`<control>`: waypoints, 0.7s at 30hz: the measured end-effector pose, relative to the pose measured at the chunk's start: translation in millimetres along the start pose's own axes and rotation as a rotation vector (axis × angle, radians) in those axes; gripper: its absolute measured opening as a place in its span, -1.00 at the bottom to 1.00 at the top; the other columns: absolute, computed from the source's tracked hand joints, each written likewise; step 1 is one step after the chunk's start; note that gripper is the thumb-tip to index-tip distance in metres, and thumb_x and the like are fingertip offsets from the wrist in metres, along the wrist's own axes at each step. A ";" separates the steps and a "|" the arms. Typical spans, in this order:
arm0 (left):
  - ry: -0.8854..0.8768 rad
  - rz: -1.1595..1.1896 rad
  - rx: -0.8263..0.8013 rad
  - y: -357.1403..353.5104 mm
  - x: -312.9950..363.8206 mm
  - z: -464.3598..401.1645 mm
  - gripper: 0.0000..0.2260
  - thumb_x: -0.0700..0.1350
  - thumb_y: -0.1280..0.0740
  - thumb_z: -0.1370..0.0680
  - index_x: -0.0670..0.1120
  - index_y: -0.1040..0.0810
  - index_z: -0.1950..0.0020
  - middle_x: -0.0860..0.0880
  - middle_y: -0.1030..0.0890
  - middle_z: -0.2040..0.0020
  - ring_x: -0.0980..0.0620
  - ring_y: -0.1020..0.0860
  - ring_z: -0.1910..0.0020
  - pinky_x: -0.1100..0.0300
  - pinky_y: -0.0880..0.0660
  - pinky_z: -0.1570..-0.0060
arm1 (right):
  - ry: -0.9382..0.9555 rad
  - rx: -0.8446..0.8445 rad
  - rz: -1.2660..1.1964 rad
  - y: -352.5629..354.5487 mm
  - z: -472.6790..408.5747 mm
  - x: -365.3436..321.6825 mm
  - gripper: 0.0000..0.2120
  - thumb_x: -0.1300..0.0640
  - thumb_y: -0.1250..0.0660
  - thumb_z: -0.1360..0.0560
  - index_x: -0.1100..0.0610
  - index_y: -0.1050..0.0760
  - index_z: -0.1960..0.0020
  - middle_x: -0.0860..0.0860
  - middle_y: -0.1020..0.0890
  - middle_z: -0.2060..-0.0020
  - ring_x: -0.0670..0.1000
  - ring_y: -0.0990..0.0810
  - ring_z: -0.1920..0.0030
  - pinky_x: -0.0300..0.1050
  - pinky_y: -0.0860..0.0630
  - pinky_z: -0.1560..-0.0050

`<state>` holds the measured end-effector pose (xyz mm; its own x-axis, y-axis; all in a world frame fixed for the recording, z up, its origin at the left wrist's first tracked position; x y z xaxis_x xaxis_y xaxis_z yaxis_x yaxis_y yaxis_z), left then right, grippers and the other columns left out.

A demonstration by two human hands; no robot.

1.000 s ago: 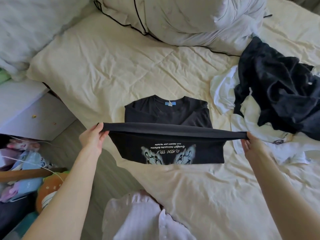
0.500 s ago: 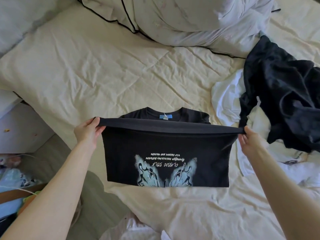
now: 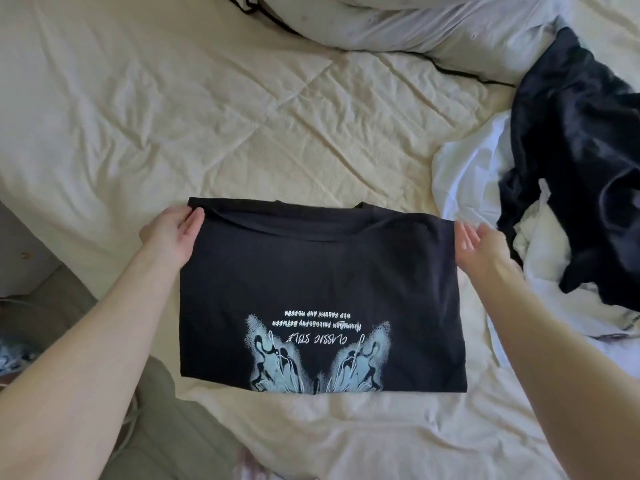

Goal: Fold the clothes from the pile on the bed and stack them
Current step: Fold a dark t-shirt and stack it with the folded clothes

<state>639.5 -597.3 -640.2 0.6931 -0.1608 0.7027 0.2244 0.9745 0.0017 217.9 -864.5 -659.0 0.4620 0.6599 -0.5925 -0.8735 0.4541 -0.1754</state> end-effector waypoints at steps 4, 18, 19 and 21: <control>-0.377 -0.630 0.109 4.1 -12.2 21.2 -0.71 -0.37 -0.12 -0.57 -0.22 -0.47 -0.24 -0.20 -0.54 -0.19 -0.07 -0.54 -0.07 0.15 -0.48 -0.09 | 0.224 0.102 0.657 -0.4 15.3 9.8 -0.74 0.18 -0.12 -0.59 0.22 -0.45 -0.23 0.02 -0.56 0.13 0.04 -0.56 0.05 -0.14 -0.55 -0.03; -0.978 -1.844 -0.261 -105.0 -42.7 17.1 -0.52 -0.05 -0.07 -0.64 -0.04 -0.07 -0.54 -0.15 0.08 -0.56 -0.18 0.14 -0.52 -0.21 0.14 -0.43 | 0.853 -0.423 1.814 -82.8 12.2 61.4 -0.49 0.04 -0.18 -0.59 0.05 -0.18 -0.51 0.08 -0.15 -0.52 0.13 -0.11 -0.50 0.14 -0.04 -0.47; -1.056 -1.787 -0.218 -104.8 -37.8 26.0 -0.53 -0.09 -0.11 -0.63 -0.08 -0.13 -0.53 -0.20 0.01 -0.55 -0.21 0.08 -0.52 -0.23 0.10 -0.42 | 0.880 -0.420 1.815 -79.6 16.7 61.5 -0.51 0.06 -0.17 -0.59 0.06 -0.20 -0.50 0.09 -0.16 -0.51 0.12 -0.11 -0.50 0.15 0.00 -0.48; -1.224 -1.649 -0.191 -99.5 -40.6 54.2 -0.58 -0.22 -0.21 -0.57 -0.17 -0.30 -0.44 -0.26 -0.19 -0.49 -0.25 -0.10 -0.49 -0.26 -0.02 -0.41 | 0.987 -0.450 1.830 -66.9 35.9 71.2 -0.55 0.09 -0.19 -0.58 0.09 -0.29 -0.46 0.10 -0.22 -0.49 0.10 -0.13 -0.50 0.16 0.03 -0.48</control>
<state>552.0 -679.3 -630.4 -0.8915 -0.4352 0.1254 0.1320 0.0152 0.9911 314.7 -826.4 -661.3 -0.8225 -0.4422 -0.3577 -0.1665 -0.4142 0.8948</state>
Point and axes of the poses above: each hand's wrist, its own z-axis away from the middle knuckle, its own y-axis out of the back of the hand, x = y × z, the point moved 7 cm from there along -z, towards the middle knuckle
